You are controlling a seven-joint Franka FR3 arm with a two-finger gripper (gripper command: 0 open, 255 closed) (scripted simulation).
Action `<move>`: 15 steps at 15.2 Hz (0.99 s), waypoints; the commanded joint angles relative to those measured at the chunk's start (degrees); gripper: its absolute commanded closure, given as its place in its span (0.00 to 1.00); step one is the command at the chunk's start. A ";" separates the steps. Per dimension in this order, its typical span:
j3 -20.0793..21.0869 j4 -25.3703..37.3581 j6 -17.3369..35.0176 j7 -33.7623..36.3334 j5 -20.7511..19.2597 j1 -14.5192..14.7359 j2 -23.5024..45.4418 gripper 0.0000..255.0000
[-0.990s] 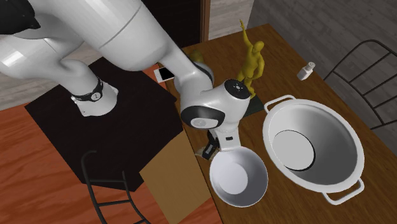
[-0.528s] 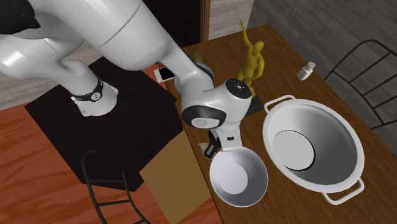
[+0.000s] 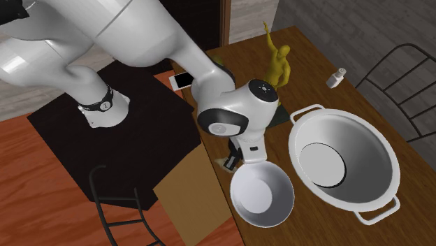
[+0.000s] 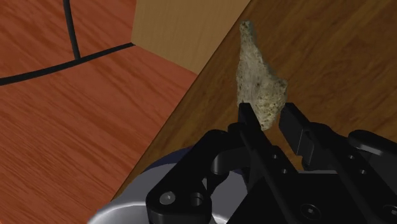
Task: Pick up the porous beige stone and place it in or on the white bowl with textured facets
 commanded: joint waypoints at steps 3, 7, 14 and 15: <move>0.95 -0.52 -1.97 -1.47 1.67 -0.64 -2.67 1.00; 1.79 -0.63 -4.07 -2.97 3.34 -1.18 -5.17 1.00; 3.00 -0.33 -7.93 -5.55 6.19 -1.94 -9.27 1.00; 3.15 -0.24 -8.51 -5.91 6.58 -2.02 -9.82 1.00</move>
